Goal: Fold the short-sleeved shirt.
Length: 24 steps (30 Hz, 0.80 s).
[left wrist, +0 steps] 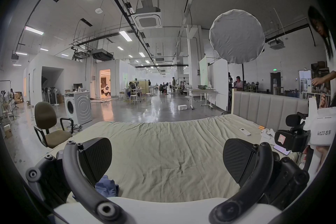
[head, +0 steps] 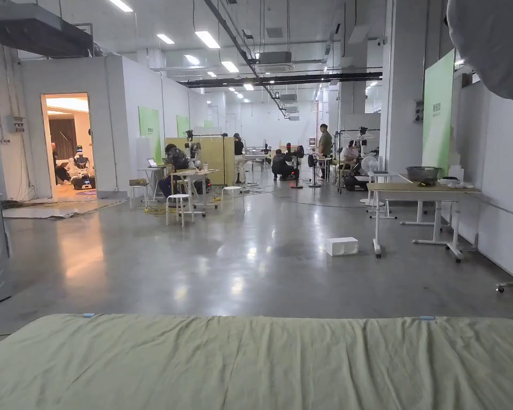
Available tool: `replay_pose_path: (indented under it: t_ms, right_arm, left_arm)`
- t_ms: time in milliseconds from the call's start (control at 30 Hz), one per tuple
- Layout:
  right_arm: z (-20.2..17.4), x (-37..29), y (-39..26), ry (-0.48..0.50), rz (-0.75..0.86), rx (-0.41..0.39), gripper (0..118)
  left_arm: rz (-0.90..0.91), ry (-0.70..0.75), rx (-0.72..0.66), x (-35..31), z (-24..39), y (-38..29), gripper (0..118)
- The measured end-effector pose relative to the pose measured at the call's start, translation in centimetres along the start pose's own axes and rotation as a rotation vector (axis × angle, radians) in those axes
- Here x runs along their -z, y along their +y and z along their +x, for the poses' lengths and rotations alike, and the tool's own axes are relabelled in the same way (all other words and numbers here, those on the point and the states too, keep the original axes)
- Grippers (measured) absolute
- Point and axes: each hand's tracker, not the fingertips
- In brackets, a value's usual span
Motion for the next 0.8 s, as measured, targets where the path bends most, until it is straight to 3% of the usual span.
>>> replay_pose_path:
  t_ms: [433,800]
  right_arm:
    - [-0.69,-0.05,-0.06,0.0,-0.006,-0.038,118]
    - [-0.35,-0.24,0.09,-0.004,0.004,-0.015,118]
  left_arm:
    - [-0.007,0.014,-0.019,-0.3,-0.29,0.03,118]
    - [-0.001,0.026,-0.033,-0.35,-0.61,0.06,118]
